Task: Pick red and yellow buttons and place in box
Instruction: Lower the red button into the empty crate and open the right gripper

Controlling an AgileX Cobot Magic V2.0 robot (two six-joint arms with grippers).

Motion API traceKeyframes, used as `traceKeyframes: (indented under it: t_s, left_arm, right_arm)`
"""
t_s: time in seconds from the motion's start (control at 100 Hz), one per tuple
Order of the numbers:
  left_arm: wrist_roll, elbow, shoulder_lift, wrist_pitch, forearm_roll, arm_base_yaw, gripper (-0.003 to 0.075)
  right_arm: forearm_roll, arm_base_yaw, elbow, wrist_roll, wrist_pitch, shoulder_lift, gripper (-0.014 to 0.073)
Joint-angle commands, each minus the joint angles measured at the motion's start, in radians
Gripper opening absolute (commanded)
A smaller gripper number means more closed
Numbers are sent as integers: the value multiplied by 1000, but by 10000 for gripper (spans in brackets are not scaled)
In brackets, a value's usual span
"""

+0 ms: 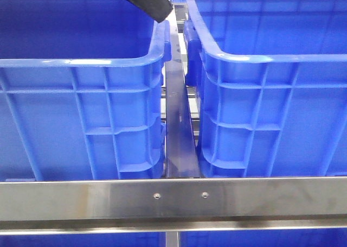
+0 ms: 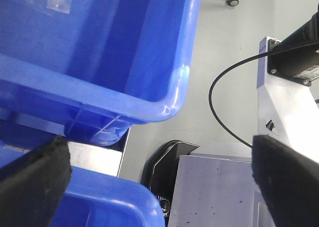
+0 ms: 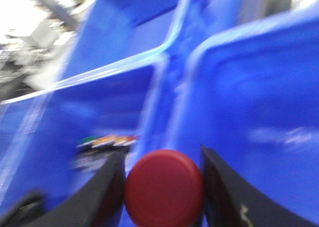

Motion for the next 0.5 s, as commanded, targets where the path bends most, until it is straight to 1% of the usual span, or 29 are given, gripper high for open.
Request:
traceKeyframes:
  t_s: [0.0, 0.09, 0.19, 0.49]
  left_arm:
    - [0, -30, -39, 31, -66, -6, 691]
    - [0, -30, -39, 31, -66, -6, 691]
    - [0, -30, -39, 31, -66, -6, 691]
    - [0, -30, -39, 27, -66, -6, 691]
  right_arm:
    - [6, -6, -39, -69, -98, -23, 211]
    - [2, -6, -39, -160, -183, -8, 205]
    - [2, -6, -42, -243, -249, 23, 174]
    - [3, -2, -100, -404, -285, 188, 168]
